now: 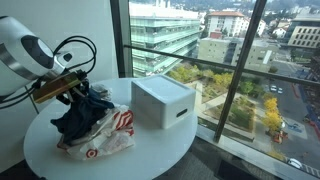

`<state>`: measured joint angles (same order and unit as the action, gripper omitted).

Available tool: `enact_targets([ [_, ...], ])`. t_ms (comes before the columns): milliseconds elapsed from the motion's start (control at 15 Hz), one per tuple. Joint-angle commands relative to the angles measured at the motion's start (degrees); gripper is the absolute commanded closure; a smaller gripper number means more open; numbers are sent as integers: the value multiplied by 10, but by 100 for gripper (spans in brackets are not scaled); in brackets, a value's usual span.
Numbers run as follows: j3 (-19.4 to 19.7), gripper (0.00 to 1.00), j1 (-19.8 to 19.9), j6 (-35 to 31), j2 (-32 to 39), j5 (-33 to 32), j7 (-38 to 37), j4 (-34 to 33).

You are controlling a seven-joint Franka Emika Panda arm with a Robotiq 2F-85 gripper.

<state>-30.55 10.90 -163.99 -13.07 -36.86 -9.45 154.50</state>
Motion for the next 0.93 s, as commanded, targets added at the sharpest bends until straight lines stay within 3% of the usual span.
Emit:
enact_targets([
  [0, -4, 96, 46, -35, 99, -66, -6, -40],
  [200, 7, 96, 75, -52, 164, -162, -40, -76],
  [400, 30, 96, 73, -80, 255, -215, -64, -122],
  [667, 73, 96, 50, -119, 385, -261, -92, -184],
  [867, 121, 96, 11, -100, 454, -284, -112, -236],
])
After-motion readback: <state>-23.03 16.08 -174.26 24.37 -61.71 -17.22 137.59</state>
